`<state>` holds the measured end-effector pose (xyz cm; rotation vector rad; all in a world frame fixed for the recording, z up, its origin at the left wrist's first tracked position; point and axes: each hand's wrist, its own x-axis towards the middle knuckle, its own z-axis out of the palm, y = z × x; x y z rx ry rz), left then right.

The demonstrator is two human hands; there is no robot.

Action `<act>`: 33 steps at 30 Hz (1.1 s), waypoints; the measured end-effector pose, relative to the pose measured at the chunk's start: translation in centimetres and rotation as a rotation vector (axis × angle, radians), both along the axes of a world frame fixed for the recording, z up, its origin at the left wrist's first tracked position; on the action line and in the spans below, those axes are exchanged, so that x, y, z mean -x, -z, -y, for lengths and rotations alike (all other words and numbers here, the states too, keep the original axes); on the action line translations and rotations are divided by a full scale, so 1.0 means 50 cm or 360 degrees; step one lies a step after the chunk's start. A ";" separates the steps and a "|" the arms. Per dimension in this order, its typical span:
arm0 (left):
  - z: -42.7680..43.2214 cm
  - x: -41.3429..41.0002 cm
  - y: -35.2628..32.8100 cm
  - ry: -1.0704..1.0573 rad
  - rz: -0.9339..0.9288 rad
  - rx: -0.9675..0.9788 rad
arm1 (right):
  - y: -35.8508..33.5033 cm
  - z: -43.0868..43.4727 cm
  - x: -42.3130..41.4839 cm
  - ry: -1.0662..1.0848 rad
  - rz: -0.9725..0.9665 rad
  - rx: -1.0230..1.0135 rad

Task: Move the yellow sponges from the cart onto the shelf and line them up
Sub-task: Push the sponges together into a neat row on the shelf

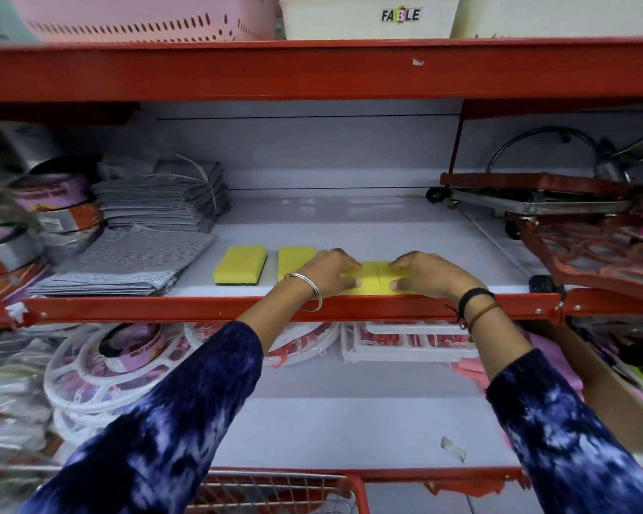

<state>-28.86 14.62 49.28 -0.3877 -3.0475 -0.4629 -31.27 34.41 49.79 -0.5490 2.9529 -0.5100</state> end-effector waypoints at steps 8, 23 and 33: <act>0.236 0.017 -0.050 -0.0381 -0.0233 0.0033 | -0.035 0.178 0.024 -0.0331 -0.0197 0.0174; 0.305 0.023 -0.013 -0.0333 0.0180 0.0300 | 0.020 0.292 0.076 -0.0403 -0.0086 -0.0325; 0.259 -0.017 -0.016 -0.0219 0.0159 0.0328 | 0.023 0.262 0.020 -0.0374 -0.0157 -0.0419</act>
